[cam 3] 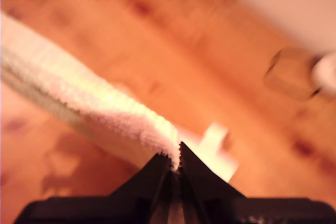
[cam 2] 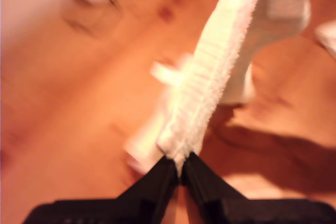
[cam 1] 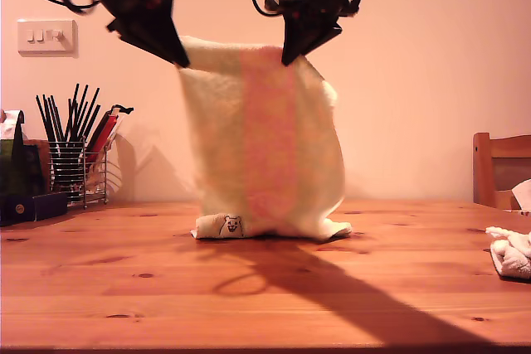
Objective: Fold the tea towel in front of you. After folding it, place it to the right side.
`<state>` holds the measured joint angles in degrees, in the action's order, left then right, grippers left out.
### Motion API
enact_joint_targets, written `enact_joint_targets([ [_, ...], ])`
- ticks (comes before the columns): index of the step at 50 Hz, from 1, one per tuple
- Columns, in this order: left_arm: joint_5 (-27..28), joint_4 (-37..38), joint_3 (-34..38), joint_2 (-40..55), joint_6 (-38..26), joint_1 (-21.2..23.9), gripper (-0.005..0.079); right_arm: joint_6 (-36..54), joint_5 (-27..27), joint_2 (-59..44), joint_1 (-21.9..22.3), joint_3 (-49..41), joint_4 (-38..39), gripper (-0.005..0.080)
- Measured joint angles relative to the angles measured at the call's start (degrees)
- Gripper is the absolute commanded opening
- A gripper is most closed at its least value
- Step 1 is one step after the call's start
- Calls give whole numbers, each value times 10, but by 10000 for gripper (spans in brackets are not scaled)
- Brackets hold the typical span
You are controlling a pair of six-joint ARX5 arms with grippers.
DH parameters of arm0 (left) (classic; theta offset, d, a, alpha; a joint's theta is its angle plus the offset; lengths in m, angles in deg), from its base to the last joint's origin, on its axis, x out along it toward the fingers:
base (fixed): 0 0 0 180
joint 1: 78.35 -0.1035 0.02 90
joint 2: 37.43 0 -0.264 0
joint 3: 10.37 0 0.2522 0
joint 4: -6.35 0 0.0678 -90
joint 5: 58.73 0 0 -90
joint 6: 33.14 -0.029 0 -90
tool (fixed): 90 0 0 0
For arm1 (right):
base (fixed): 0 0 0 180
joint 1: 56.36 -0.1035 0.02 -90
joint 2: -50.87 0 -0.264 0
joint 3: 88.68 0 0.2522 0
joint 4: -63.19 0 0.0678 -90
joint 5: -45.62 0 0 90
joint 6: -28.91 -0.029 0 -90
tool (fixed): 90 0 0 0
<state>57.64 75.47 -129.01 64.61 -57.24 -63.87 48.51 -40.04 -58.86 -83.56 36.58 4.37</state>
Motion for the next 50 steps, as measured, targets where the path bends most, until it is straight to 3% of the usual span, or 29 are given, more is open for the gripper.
enact_joint_targets([
  [10, 32, 135, 0, -78, 2, 5, -21, -15, 25, 66, -36, 2, -118, -12],
  [17, 40, 216, -1, -74, 1, 17, -21, -28, 47, 80, -45, 11, -204, -12],
  [32, 63, 223, 8, -56, 2, 28, -21, -33, 94, 67, -45, 6, -281, -12],
  [50, 83, 225, 149, -56, 8, 43, -21, -46, 134, 67, -72, -149, -270, -12],
])
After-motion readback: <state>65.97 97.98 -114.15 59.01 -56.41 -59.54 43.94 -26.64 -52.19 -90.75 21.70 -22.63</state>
